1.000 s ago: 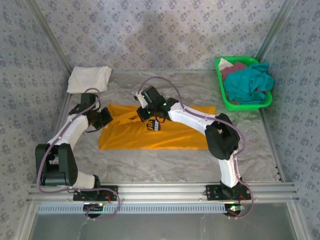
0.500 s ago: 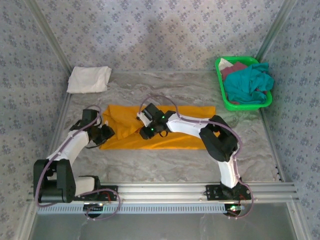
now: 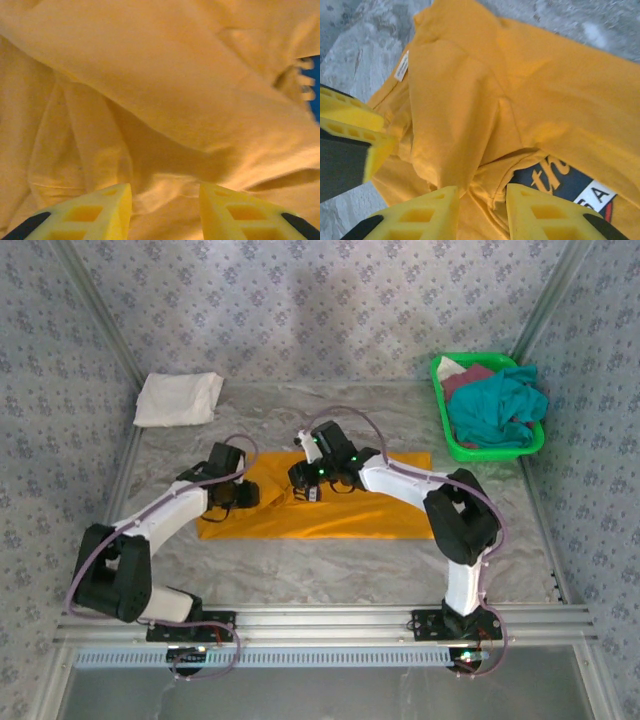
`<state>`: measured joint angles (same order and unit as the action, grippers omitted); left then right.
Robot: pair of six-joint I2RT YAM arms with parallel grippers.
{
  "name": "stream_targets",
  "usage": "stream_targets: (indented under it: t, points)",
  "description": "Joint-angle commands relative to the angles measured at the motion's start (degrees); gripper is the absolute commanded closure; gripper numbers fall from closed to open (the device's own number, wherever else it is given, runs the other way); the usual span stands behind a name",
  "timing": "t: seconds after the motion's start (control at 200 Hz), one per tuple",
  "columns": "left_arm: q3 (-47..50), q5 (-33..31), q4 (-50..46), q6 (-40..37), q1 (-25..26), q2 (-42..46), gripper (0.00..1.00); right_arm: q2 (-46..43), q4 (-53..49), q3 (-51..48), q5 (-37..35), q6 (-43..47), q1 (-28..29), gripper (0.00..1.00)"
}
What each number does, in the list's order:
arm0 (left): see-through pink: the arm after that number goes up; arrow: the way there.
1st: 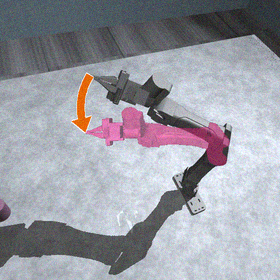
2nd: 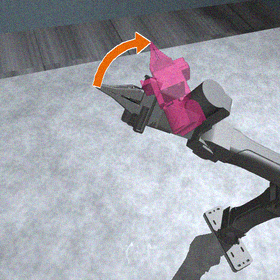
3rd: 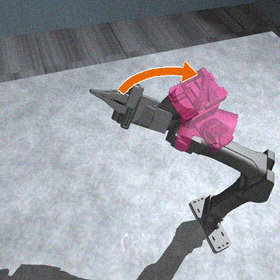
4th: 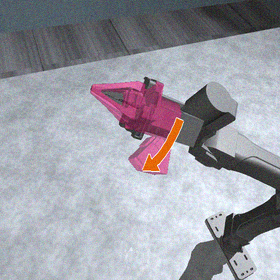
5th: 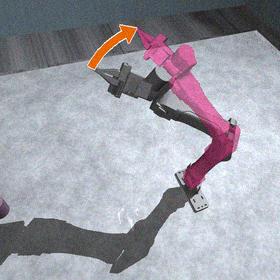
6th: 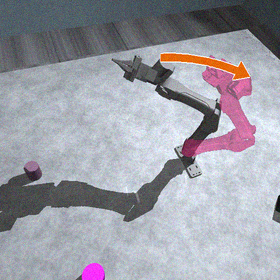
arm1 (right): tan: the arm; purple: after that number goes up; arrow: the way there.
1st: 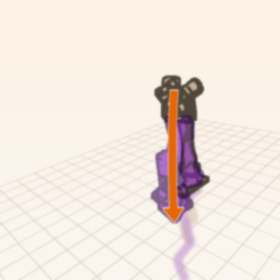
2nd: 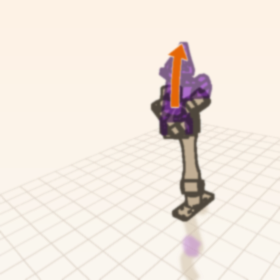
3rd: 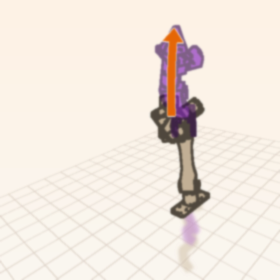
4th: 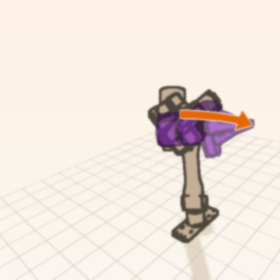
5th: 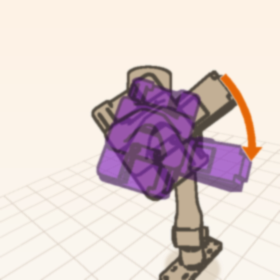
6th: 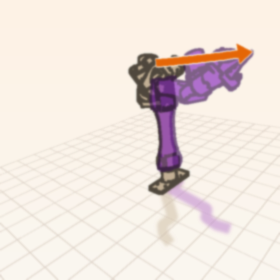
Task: Fold and stack the t-shirts
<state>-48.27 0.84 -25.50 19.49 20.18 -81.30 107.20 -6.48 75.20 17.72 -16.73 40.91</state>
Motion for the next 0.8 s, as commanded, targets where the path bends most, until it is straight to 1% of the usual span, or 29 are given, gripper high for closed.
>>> stream_targets:
  t: [0.0, 0.085, 0.17, 0.23, 0.28, 0.355, 0.46, 0.64, 0.74, 0.795]
  points:
    - [-0.74, -6.48, -0.18, -3.16, 0.12, -3.62, 0.59, -1.64, 2.59, -1.38, 1.32, -2.59, -0.38, 0.68]
    - [-1.45, -7.08, 1.19, -2.58, -0.06, -6.34, 0.63, -1.71, 2.42, -1.74, 0.89, -2.6, -0.76, 0.68]
    - [-1.73, -5.93, 2.97, -1.78, -0.06, -8.22, 0.64, -1.72, 2.86, -2.38, 0.85, -2.92, -0.99, 0.68]
    - [-1.9, -5.9, 3.5, -1.05, -0.12, -9.32, 0.71, -1.71, 2.83, -2.54, 0.28, -3.04, -1.05, 0.68]
    - [-2.08, -5.92, 3.34, -0.79, -0.08, -9.77, 0.8, -1.73, 2.8, -2.67, 0.16, -3.04, -1.09, 0.68]
    - [-2.44, -6.08, 2.39, -0.18, -0.07, -9.36, 0.91, -1.39, 2.3, -2.6, -0.22, -2.96, -1.18, 0.68]
    - [-3.06, -6.56, -0.1, 1.21, -0.11, -7.23, 0.99, -1.27, 2.05, -2.65, -0.38, -2.64, -1.18, 0.68]
    - [-2.66, -7.08, -4.52, 4.74, -0.87, -2.76, 1.0, -0.66, 1.04, -2.01, -0.67, -1.97, -1.19, 0.68]
    - [-1.3, -6.95, -6.72, 7.49, -2.69, -0.41, 1.0, -0.17, -0.14, -1.52, -1.1, -1.02, -0.89, 0.68]
    - [0.08, -5.98, -7.28, 9.25, -4.53, 0.95, 1.0, 0.22, -0.67, -1.31, -1.49, -0.32, -0.68, 0.68]
